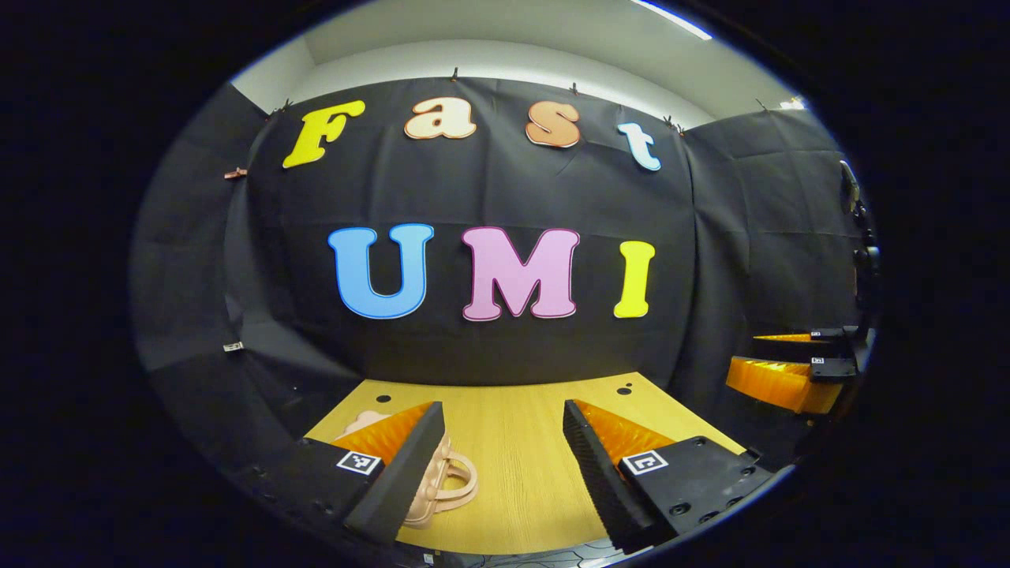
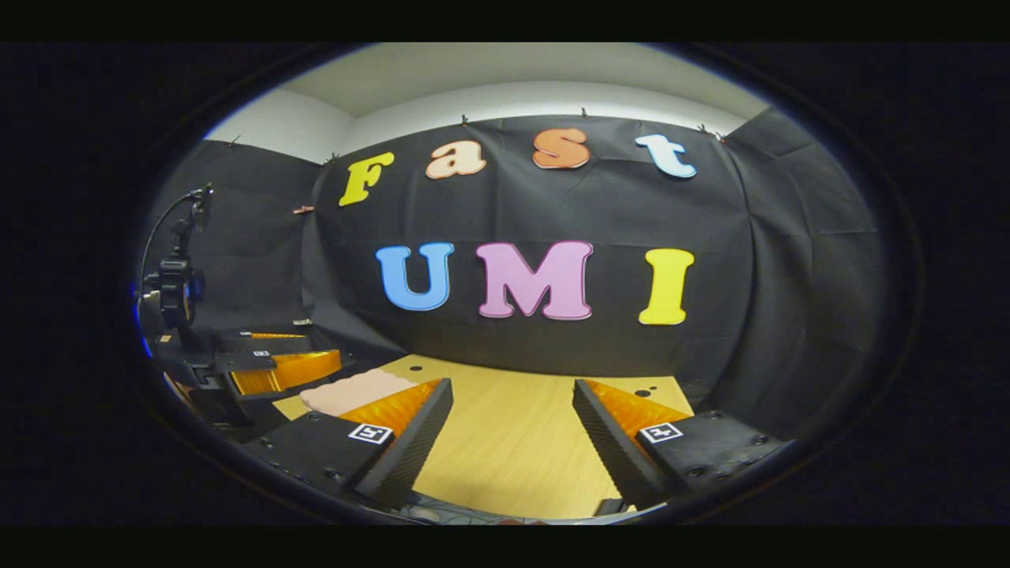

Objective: First open the suitcase, pack the skin care products into it, and then close the suitcase.

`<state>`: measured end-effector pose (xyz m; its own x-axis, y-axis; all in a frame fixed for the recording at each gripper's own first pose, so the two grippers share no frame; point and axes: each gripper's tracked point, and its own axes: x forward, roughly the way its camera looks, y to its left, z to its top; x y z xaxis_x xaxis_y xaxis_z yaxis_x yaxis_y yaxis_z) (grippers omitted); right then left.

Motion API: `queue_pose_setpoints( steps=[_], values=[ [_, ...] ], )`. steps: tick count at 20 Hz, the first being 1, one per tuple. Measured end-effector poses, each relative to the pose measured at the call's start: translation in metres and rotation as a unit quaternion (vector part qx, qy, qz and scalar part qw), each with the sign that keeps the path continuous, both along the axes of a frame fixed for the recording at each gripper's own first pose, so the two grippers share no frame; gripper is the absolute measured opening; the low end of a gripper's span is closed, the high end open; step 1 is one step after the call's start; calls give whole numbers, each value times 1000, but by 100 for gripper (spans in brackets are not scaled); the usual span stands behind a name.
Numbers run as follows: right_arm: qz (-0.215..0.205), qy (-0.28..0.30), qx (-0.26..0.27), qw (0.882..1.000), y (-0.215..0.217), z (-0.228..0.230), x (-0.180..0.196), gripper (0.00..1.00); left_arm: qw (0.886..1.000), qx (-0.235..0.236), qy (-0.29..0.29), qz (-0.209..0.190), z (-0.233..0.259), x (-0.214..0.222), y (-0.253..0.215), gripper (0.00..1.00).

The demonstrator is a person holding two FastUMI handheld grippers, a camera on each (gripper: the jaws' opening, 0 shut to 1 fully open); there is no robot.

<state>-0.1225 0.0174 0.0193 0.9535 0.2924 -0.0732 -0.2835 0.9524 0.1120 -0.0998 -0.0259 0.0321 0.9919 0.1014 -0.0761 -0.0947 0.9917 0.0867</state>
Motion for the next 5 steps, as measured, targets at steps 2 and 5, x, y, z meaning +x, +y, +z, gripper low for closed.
queue_pose_setpoints(
  steps=[2,5],
  values=[
    [-16,-21,-2,1000,-9,10,-7,97,1000,15,-17,7,12,-12,-3,95],
    [-24,-43,-12,999,-11,20,-12,97,999,20,-38,-3,26,-24,-15,95]
  ],
)
